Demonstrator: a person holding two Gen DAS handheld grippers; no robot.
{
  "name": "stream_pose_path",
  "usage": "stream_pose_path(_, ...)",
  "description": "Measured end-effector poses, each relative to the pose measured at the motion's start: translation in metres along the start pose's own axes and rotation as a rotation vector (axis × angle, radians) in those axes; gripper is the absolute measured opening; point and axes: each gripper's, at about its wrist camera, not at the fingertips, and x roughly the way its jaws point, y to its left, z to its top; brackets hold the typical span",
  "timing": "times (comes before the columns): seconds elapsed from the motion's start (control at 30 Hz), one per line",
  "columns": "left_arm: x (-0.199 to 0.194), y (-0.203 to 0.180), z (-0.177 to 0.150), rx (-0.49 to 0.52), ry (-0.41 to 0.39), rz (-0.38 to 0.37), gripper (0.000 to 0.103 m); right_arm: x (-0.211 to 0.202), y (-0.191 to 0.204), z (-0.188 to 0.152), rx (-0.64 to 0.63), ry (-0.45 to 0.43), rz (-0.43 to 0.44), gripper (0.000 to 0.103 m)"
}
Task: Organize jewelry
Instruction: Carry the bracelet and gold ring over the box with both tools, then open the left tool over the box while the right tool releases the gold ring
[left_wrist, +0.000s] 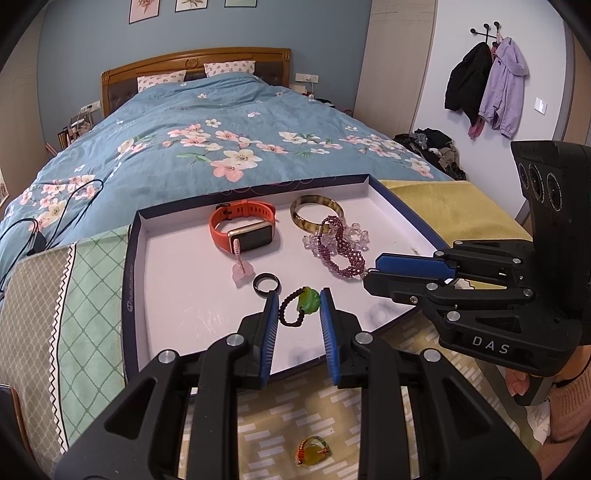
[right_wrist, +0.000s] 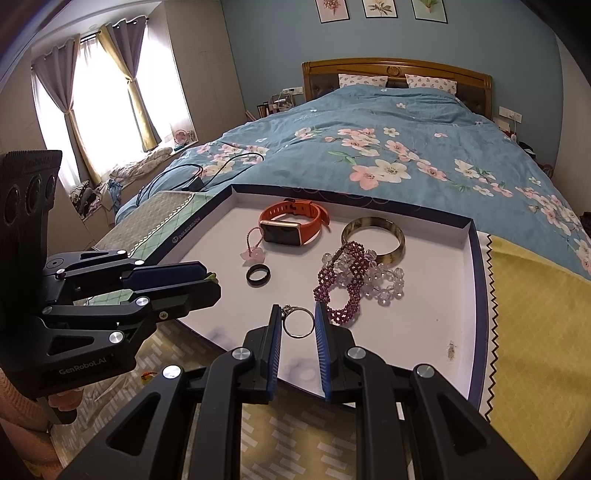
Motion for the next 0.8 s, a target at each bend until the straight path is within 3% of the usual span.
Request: stream_pose_path(0.8, 0.029, 0.014, -0.001, -0.063, 0.06, 0.025, 0.023, 0.021, -0.005, 0.003, 0.018, 0.049, -0.047, 0.016)
